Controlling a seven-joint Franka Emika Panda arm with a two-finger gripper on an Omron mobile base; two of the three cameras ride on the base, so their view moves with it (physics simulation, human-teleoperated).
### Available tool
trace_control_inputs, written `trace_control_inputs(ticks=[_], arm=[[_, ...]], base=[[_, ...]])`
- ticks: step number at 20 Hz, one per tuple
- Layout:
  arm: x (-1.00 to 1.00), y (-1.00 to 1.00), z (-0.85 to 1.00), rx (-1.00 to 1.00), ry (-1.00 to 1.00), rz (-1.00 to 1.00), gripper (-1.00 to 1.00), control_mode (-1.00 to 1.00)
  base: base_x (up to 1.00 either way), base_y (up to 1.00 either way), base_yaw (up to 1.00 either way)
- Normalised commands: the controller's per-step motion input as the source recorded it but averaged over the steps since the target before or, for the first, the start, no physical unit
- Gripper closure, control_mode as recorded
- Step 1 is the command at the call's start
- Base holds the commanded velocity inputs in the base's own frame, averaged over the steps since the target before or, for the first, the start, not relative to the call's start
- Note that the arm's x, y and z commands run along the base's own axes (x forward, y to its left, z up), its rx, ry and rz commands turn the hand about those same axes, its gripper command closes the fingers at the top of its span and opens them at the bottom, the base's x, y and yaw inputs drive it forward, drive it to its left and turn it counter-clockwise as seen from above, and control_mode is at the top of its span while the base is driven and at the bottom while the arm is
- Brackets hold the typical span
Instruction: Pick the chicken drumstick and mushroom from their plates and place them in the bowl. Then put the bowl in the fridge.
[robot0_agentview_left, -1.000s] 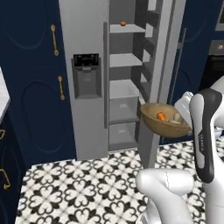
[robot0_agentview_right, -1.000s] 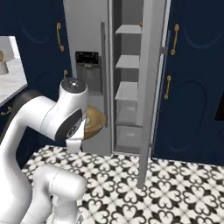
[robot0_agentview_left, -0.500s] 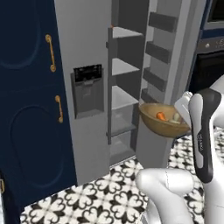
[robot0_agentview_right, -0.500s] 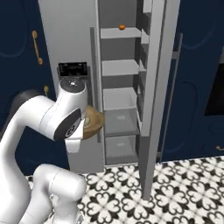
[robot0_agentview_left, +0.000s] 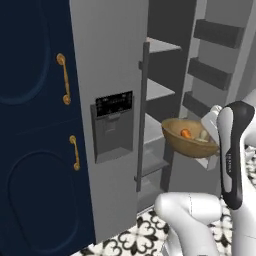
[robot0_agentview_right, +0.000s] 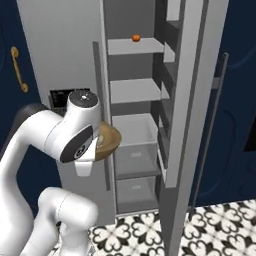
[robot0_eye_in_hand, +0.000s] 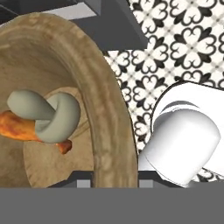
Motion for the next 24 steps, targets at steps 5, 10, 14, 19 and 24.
trace_control_inputs(ticks=[5, 10, 14, 19, 24], arm=[[0.0, 0.0, 0.0, 0.0, 0.0, 0.0, 1.0, 1.0], [0.0, 0.0, 0.0, 0.0, 0.0, 0.0, 1.0, 1.0], [0.0, 0.0, 0.0, 0.0, 0.0, 0.0, 1.0, 1.0], [0.0, 0.0, 0.0, 0.0, 0.0, 0.0, 1.0, 1.0], [0.0, 0.0, 0.0, 0.0, 0.0, 0.0, 1.0, 1.0]], base=[[0.43, -0.58, 0.01], [0.5, 0.1, -0.02], [0.93, 0.04, -0.03], [0.73, -0.14, 0.0], [0.01, -0.34, 0.0]])
